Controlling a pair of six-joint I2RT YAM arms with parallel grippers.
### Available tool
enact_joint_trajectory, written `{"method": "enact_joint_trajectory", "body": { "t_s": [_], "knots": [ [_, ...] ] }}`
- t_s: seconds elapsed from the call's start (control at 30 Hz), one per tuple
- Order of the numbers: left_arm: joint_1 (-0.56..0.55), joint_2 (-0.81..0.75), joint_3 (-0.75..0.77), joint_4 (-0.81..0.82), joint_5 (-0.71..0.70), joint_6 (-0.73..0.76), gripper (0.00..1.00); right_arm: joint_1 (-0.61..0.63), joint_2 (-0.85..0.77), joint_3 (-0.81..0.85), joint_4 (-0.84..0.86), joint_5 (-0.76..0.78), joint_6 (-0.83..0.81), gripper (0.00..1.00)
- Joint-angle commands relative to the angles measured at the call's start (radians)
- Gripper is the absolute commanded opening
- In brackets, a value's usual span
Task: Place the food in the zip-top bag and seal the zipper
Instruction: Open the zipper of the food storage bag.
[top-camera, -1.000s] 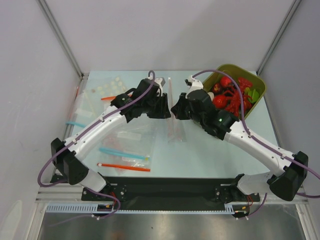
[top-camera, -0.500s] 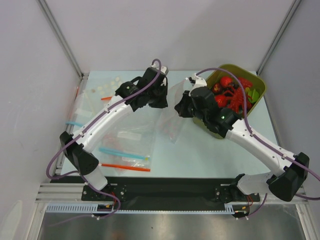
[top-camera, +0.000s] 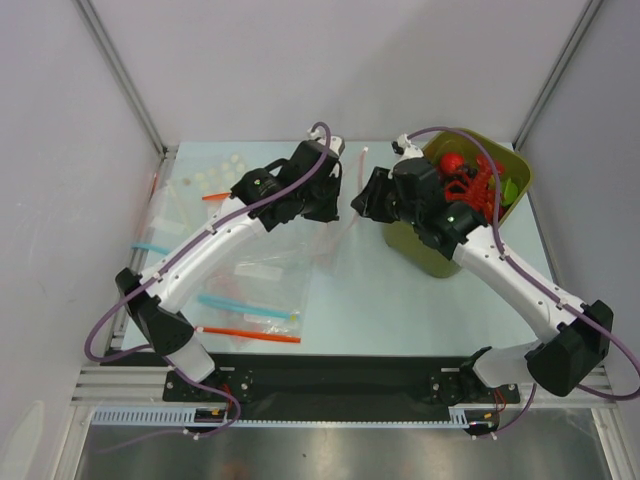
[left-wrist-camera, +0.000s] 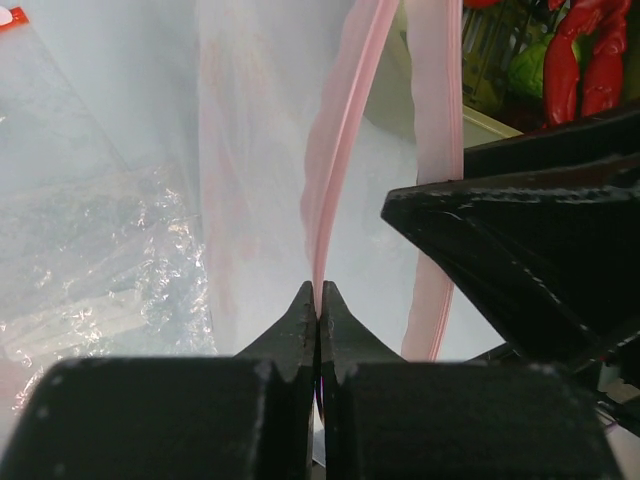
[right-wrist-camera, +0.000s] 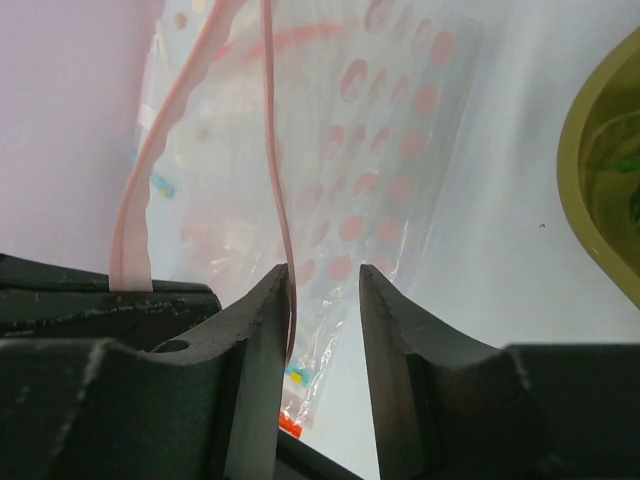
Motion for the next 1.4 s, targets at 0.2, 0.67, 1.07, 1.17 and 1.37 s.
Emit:
{"method": "enact_joint_trajectory", "body": {
  "t_s": [0.2,0.67,1.07,1.17,1.37],
  "knots": [
    [-0.009,-0.058,0.035,0.009,-0.034,0.043,0.0,-0.008,0.037,0.084,0.03,-0.038,-0.003,0.02],
    [0.009,0.061,0.208,-0.089,-0.048,0.043,0.38,0.049,0.02,0.123,0.007,-0.046,-0.081,0.0],
    [0.01,0.05,0.141,-0.048,0.023,0.043,0.28,0.037,0.011,0.126,0.003,-0.049,-0.079,0.0],
    [0.01,0.054,0.147,-0.052,0.015,0.05,0.22,0.034,0.011,0.127,0.003,-0.084,-0.084,0.0],
    [0.017,0.11,0.291,-0.167,-0.095,0.087,0.0,0.0,0.014,0.11,-0.042,-0.078,-0.052,0.0]
  ]
}}
